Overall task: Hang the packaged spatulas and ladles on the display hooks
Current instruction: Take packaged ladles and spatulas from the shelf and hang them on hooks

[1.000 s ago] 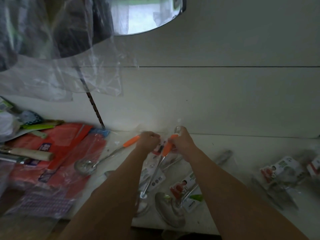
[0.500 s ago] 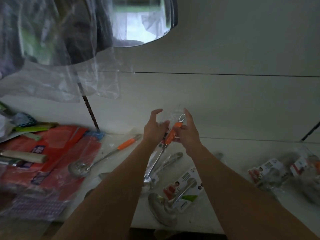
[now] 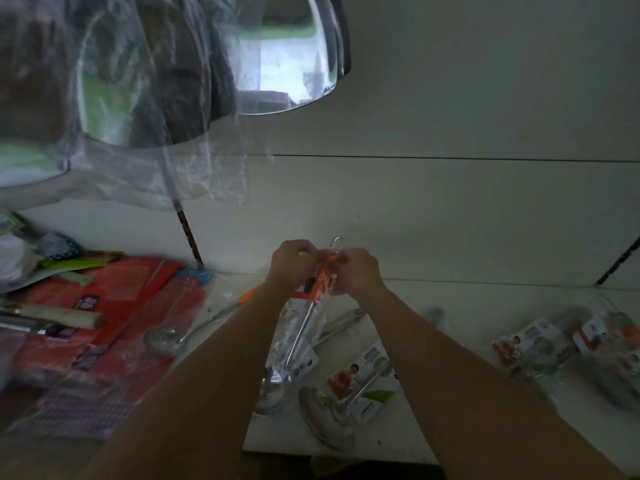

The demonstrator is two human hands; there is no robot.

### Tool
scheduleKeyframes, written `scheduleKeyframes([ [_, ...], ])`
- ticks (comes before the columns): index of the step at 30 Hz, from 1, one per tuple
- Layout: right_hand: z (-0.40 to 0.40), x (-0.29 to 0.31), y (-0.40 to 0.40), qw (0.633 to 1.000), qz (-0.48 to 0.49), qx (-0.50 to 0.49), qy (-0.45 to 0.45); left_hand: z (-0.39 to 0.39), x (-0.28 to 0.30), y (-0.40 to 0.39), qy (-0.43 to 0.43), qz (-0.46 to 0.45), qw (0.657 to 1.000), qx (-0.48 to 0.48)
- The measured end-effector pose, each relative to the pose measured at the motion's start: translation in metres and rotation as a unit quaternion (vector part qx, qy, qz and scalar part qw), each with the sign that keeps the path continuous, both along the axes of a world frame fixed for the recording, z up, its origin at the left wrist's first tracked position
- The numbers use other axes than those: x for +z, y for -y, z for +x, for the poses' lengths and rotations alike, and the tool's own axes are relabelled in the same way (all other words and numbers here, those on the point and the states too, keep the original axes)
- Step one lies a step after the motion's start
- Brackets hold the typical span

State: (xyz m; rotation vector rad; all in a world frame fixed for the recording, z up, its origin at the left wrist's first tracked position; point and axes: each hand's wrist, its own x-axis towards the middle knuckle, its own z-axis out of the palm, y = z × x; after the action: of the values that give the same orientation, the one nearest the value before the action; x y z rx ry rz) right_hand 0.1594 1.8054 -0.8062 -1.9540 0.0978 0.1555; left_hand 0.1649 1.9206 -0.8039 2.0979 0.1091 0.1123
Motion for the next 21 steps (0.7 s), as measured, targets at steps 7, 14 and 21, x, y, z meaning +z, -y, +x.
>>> scheduleKeyframes([
  [7, -0.009, 0.027, 0.003, 0.999, 0.03, 0.032, -0.026, -0.013, 0.028, -0.002, 0.029, 0.001, 1.0, -0.001],
  [14, -0.038, 0.084, 0.024, 0.997, 0.009, 0.055, 0.051, -0.043, 0.084, 0.013, 0.117, 0.046, 0.992, -0.012],
  [21, -0.08, 0.131, 0.047, 0.985, -0.071, 0.005, 0.155, -0.087, 0.128, 0.038, 0.174, 0.013, 0.984, -0.019],
])
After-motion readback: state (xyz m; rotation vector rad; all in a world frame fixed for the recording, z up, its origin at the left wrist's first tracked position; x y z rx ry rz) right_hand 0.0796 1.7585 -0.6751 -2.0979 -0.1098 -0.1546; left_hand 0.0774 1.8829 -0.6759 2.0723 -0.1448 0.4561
